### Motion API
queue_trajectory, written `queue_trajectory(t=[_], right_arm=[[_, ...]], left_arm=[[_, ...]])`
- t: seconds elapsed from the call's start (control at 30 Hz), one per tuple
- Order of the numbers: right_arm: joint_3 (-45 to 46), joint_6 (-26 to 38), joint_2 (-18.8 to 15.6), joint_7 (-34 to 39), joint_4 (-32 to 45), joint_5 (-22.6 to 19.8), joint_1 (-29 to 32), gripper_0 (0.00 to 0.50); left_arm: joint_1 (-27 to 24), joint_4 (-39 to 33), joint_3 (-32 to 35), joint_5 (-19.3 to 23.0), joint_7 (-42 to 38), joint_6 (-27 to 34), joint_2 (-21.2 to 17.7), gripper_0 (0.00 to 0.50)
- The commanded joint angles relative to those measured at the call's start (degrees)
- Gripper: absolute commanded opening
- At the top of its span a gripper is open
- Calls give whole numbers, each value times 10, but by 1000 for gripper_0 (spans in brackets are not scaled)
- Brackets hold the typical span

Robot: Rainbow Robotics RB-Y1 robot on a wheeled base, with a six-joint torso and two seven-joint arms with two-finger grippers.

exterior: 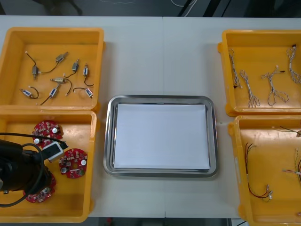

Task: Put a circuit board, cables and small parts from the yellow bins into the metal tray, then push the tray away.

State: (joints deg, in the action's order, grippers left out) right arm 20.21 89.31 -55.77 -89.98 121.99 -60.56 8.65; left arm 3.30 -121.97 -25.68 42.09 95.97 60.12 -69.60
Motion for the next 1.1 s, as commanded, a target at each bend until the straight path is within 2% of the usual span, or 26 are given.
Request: queue_trajectory(t=[0.03, 0.27, 0.43, 0.6, 0.67, 0.93, 1.1], right_arm=[[48, 24, -34, -17, 40, -34, -8, 0], [51, 30, -67, -15, 88, -48, -14, 0], [33, 30, -88, -19, 91, -96, -50, 0], [5, 30, -111, -18, 91, -126, -95, 0], [-6, 32, -113, -20, 91, -134, -115, 0], [-85, 33, -117, -20, 91, -134, -195, 0], [-139, 33, -125, -21, 91, -128, -239, 0]], left_arm=[[-9, -2, -13, -8, 55, -7, -23, 0], [-9, -3, -9, -9, 55, -6, -26, 0], [-9, -6, 8, 3, 56, 4, -29, 0], [-9, -21, 41, 17, 55, 46, -30, 0], [-9, -27, 63, 35, 56, 65, -29, 0], [-8, -62, 141, 81, 51, 142, -22, 0], [-8, -72, 202, 101, 51, 200, 6, 0]])
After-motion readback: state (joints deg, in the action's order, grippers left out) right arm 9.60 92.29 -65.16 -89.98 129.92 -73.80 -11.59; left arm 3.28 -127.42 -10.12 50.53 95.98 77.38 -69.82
